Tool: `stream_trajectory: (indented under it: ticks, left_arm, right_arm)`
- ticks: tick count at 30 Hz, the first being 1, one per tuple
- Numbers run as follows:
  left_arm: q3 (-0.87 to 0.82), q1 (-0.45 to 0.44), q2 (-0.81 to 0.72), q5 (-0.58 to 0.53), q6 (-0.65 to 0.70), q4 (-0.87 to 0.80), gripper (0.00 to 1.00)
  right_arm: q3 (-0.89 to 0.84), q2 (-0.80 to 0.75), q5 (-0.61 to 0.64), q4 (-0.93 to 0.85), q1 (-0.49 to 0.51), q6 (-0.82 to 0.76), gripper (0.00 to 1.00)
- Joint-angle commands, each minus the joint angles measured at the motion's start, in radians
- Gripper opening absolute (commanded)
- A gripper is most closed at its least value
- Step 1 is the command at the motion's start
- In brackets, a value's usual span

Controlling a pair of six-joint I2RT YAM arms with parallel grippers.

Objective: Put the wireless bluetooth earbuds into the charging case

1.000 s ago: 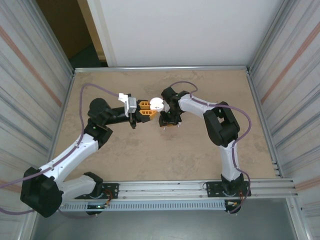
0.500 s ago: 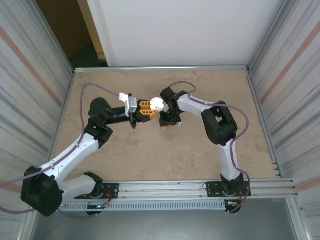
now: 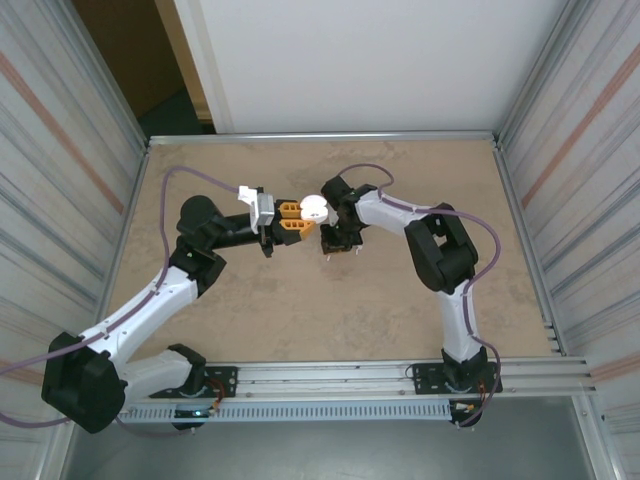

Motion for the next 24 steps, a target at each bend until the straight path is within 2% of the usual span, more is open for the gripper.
stream_trajectory:
  ticks: [1, 8, 18, 24]
  left_arm:
    - [0.005, 0.004, -0.010, 0.000, -0.004, 0.038, 0.00]
    - [0.007, 0.004, -0.008, 0.000, -0.004, 0.035, 0.00]
    - [0.012, -0.001, 0.030, 0.010, -0.003, 0.054, 0.00]
    - [0.012, -0.003, 0.057, 0.007, -0.010, 0.084, 0.00]
  right_arm:
    - [-0.034, -0.082, 0.037, 0.014, 0.007, -0.029, 0.17]
    - [-0.136, -0.256, 0.045, 0.055, -0.004, -0.083, 0.17]
    - [-0.313, -0.647, 0.066, 0.090, -0.026, -0.167, 0.18]
    - [-0.340, -0.821, 0.031, 0.075, -0.035, -0.199, 0.18]
